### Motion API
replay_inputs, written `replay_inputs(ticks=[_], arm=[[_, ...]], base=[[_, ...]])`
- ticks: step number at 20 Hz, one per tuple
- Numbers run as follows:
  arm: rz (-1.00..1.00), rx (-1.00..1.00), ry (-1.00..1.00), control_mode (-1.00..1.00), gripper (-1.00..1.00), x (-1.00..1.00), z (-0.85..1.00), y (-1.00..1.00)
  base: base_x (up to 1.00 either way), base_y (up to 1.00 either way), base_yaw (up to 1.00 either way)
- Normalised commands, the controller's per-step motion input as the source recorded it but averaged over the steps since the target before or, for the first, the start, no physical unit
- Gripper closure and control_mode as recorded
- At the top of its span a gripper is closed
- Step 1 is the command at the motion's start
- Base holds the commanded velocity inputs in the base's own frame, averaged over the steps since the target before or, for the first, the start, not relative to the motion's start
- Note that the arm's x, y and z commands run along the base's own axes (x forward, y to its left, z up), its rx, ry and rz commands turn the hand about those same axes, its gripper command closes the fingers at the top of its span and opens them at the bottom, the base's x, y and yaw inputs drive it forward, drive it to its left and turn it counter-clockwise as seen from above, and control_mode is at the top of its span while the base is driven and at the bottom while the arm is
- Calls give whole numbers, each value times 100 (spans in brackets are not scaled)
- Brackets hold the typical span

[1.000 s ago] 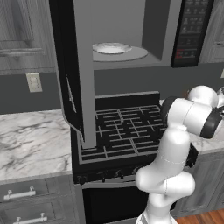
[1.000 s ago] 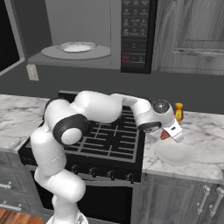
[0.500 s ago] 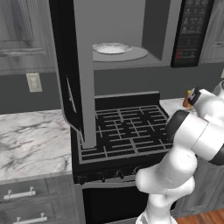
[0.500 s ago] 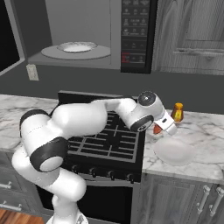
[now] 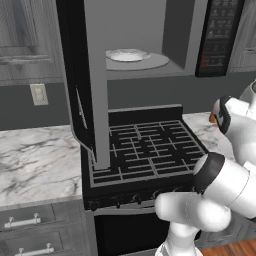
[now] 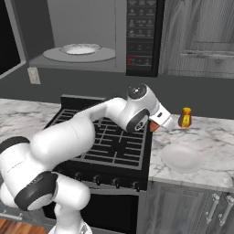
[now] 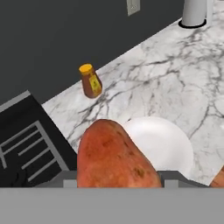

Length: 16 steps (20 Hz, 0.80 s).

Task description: Pick the sweet potato from the counter and place it in the microwave. Then turn on the microwave.

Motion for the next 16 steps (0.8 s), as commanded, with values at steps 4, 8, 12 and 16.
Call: replay_inputs(ticks=[4,8,12,16], arm=[[10,-3,6,-100,100,-14,30,50],[10,-3,5,-100,100,-14,24,52],[11,-3,1,-100,100,-15,23,52],[11,-3,0,-100,100,-13,24,50]], base=[[0,0,0],[0,0,0],[0,0,0],[0,0,0]])
